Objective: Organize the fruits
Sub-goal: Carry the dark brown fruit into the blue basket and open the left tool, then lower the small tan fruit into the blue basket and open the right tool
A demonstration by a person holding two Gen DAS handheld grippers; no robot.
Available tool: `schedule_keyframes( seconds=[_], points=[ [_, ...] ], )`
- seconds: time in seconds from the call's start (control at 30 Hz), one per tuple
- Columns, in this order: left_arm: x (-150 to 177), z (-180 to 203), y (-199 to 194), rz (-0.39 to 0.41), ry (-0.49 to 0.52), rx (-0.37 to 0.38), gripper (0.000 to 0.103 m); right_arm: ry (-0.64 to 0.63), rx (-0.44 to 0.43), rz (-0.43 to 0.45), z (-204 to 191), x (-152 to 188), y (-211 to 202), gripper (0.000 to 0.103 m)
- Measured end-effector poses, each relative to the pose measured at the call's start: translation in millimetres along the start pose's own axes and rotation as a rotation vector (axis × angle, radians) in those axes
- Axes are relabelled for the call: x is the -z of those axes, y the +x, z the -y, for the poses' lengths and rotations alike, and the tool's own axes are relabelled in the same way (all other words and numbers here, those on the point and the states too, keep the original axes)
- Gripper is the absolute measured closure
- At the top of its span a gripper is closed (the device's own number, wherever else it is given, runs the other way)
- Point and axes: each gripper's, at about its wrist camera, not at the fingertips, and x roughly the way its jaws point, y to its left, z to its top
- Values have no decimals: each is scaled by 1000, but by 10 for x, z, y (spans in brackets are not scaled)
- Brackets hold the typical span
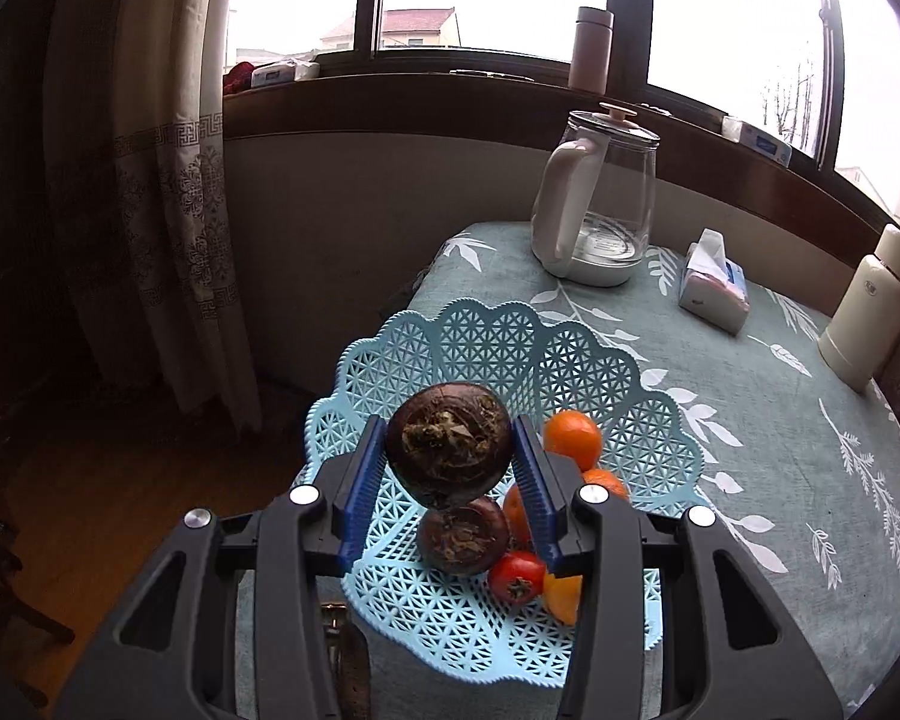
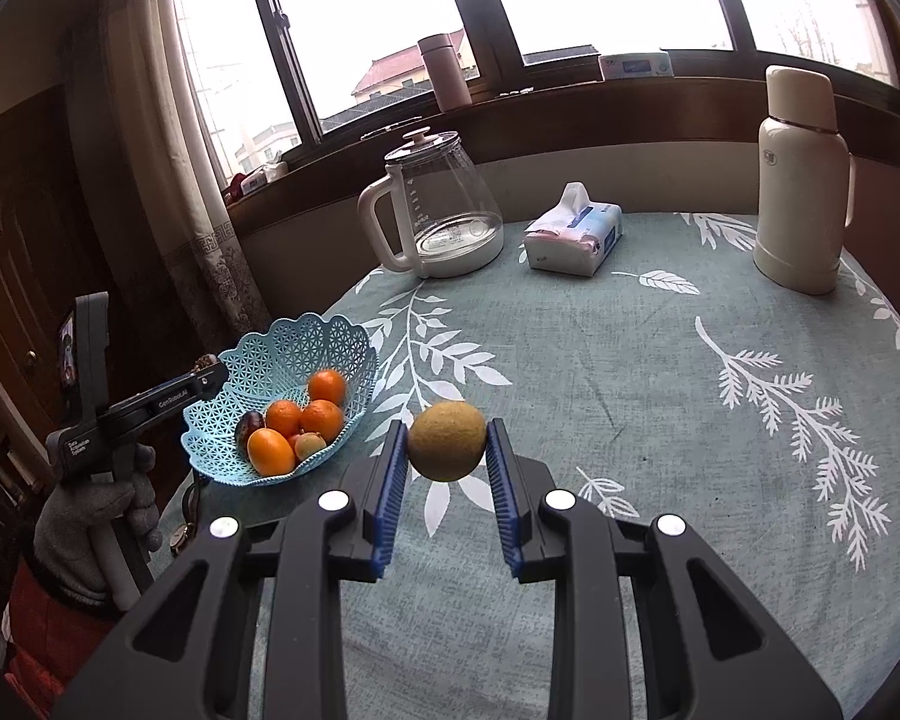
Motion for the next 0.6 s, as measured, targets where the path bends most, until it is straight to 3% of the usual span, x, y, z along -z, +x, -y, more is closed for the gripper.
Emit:
schedule_keyframes(
  seconds=[0.23, 0.33, 0.47, 0.53, 0.6],
  points=[
    [5, -105, 145, -26, -21, 3, 57, -4, -3, -12, -40, 33, 42, 76],
    [-3, -153, 114, -14, -46, 3, 45, -7, -7, -17, -60, 38, 66, 76],
    [-12, -237, -7, 11, -79, 2, 44, -13, -14, -20, -97, 40, 84, 76],
    [-5, -299, -101, 35, -116, -3, 33, -17, -16, -21, -122, 35, 98, 76],
    [9, -344, -196, 58, -147, -8, 30, -23, -20, -25, -152, 32, 117, 76]
  ],
)
